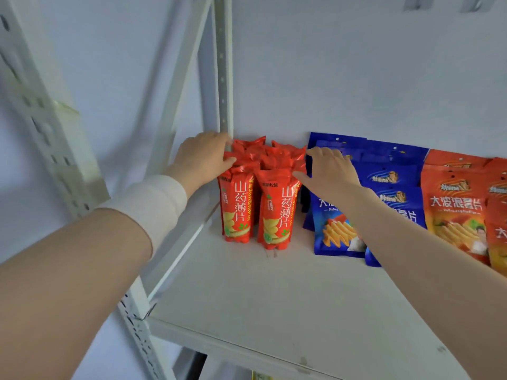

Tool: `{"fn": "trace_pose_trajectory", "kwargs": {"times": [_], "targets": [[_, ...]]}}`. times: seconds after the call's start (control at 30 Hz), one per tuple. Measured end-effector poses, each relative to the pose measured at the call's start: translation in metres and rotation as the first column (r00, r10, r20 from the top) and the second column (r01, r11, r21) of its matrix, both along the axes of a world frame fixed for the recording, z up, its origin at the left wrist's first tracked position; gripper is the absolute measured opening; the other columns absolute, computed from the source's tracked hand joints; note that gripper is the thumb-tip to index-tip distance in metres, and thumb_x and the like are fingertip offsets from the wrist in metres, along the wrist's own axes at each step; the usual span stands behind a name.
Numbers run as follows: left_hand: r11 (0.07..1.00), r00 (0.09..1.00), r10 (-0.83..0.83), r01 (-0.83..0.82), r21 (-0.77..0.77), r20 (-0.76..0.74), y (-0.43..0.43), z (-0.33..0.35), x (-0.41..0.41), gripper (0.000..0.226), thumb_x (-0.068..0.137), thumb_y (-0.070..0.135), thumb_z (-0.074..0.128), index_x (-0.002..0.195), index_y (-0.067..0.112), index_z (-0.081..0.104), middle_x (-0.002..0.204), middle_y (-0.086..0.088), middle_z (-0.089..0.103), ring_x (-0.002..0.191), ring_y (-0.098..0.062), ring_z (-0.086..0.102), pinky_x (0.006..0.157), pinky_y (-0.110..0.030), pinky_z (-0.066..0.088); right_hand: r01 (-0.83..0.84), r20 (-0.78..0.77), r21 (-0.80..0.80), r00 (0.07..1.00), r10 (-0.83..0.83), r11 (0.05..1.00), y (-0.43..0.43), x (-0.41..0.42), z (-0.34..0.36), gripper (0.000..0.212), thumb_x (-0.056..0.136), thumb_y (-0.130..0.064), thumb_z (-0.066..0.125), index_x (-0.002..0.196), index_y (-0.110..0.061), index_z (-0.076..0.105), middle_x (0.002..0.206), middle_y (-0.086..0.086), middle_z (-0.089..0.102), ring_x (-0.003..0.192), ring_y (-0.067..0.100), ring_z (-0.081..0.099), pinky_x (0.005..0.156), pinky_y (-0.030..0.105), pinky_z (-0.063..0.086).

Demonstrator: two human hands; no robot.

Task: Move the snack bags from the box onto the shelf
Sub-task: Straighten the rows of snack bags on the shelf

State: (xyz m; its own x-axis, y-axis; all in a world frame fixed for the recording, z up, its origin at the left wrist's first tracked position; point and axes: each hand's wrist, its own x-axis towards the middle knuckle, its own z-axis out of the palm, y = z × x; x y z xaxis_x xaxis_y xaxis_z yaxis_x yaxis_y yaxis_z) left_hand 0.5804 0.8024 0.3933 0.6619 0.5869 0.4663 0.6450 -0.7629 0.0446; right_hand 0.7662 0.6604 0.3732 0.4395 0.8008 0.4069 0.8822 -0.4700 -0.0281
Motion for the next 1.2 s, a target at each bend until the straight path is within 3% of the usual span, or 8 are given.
{"fn": "trace_pose_trajectory", "kwargs": {"times": [0.13, 0.23, 0.47, 0.57, 0.63, 0.8, 1.0, 1.2], "targets": [[0.911, 0.898, 0.111, 0.080, -0.406, 0.425, 0.023, -0.051, -0.006, 0.064, 0.085, 0.036, 0.064, 0.136, 0.008, 0.038, 0.136, -0.013, 0.047, 0.123, -0.028, 0.048, 0.099, -0.037, 0.040, 0.093, -0.343, 0.179, 0.939, -0.026, 0.979, 0.004, -0.008, -0.034, 0.080, 0.082, -0.058, 0.056, 0.141, -0.009, 0.032, 0.141, 0.011, 0.041, 0.131, 0.030, 0.036, 0.103, 0.044, 0.034], [0.815, 0.782, 0.218, 0.183, -0.550, 0.583, 0.029, -0.090, -0.002, 0.075, 0.082, 0.033, 0.069, 0.141, 0.005, 0.031, 0.141, -0.014, 0.042, 0.128, -0.027, 0.044, 0.105, -0.036, 0.037, 0.182, -0.529, 0.254, 0.848, -0.021, 0.950, 0.006, -0.012, -0.070, 0.087, 0.077, -0.059, 0.062, 0.142, -0.010, 0.030, 0.145, 0.009, 0.037, 0.134, 0.025, 0.033, 0.108, 0.042, 0.032], [0.703, 0.782, 0.234, 0.274, -0.656, 0.577, 0.036, -0.153, 0.015, 0.095, 0.073, 0.036, 0.076, 0.146, 0.010, 0.022, 0.149, -0.010, 0.031, 0.136, -0.023, 0.035, 0.111, -0.044, 0.032, 0.318, -0.700, 0.194, 0.708, -0.096, 0.928, 0.024, -0.023, -0.140, 0.090, 0.073, -0.047, 0.073, 0.142, -0.010, 0.029, 0.143, 0.011, 0.036, 0.133, 0.026, 0.034, 0.106, 0.042, 0.034], [0.672, 0.745, 0.202, 0.367, -0.643, 0.636, 0.037, -0.159, 0.027, 0.086, 0.068, 0.025, 0.082, 0.139, 0.011, 0.034, 0.136, -0.003, 0.043, 0.123, -0.018, 0.046, 0.104, -0.035, 0.040, 0.322, -0.710, 0.231, 0.701, -0.067, 0.918, 0.037, -0.021, -0.159, 0.092, 0.071, -0.041, 0.076, 0.142, -0.008, 0.028, 0.140, 0.013, 0.039, 0.132, 0.028, 0.034, 0.107, 0.044, 0.033], [0.674, 0.740, 0.189, 0.380, -0.634, 0.645, 0.042, -0.164, 0.034, 0.081, 0.067, 0.024, 0.083, 0.134, 0.013, 0.039, 0.131, -0.003, 0.049, 0.116, -0.016, 0.052, 0.101, -0.039, 0.044, 0.319, -0.716, 0.283, 0.697, -0.022, 0.905, 0.045, -0.019, -0.170, 0.092, 0.070, -0.040, 0.078, 0.141, -0.008, 0.030, 0.138, 0.011, 0.042, 0.131, 0.027, 0.037, 0.106, 0.043, 0.035], [0.619, 0.747, 0.201, 0.405, -0.673, 0.634, 0.051, -0.170, 0.042, 0.072, 0.074, 0.022, 0.078, 0.134, 0.014, 0.038, 0.130, -0.003, 0.053, 0.111, -0.015, 0.054, 0.095, -0.033, 0.046, 0.382, -0.800, 0.384, 0.593, 0.096, 0.841, 0.055, -0.015, -0.186, 0.074, 0.071, -0.030, 0.080, 0.131, -0.009, 0.042, 0.123, 0.005, 0.055, 0.109, 0.016, 0.054, 0.083, 0.025, 0.041], [0.550, 0.757, 0.162, 0.464, -0.695, 0.633, 0.066, -0.170, 0.043, 0.072, 0.076, 0.018, 0.075, 0.137, 0.014, 0.037, 0.131, -0.001, 0.053, 0.112, -0.013, 0.053, 0.090, -0.025, 0.044, 0.459, -0.792, 0.434, 0.604, 0.086, 0.775, 0.060, -0.020, -0.197, 0.071, 0.068, -0.036, 0.081, 0.123, -0.010, 0.044, 0.121, 0.005, 0.052, 0.110, 0.020, 0.052, 0.087, 0.031, 0.046], [0.536, 0.766, 0.106, 0.493, -0.686, 0.634, 0.060, -0.172, 0.039, 0.078, 0.079, 0.020, 0.073, 0.141, 0.016, 0.027, 0.135, 0.003, 0.045, 0.114, -0.007, 0.046, 0.096, -0.026, 0.041, 0.412, -0.772, 0.388, 0.634, 0.046, 0.824, 0.058, -0.022, -0.195, 0.079, 0.070, -0.038, 0.078, 0.131, -0.010, 0.038, 0.129, 0.007, 0.046, 0.121, 0.022, 0.045, 0.098, 0.040, 0.043]]}}
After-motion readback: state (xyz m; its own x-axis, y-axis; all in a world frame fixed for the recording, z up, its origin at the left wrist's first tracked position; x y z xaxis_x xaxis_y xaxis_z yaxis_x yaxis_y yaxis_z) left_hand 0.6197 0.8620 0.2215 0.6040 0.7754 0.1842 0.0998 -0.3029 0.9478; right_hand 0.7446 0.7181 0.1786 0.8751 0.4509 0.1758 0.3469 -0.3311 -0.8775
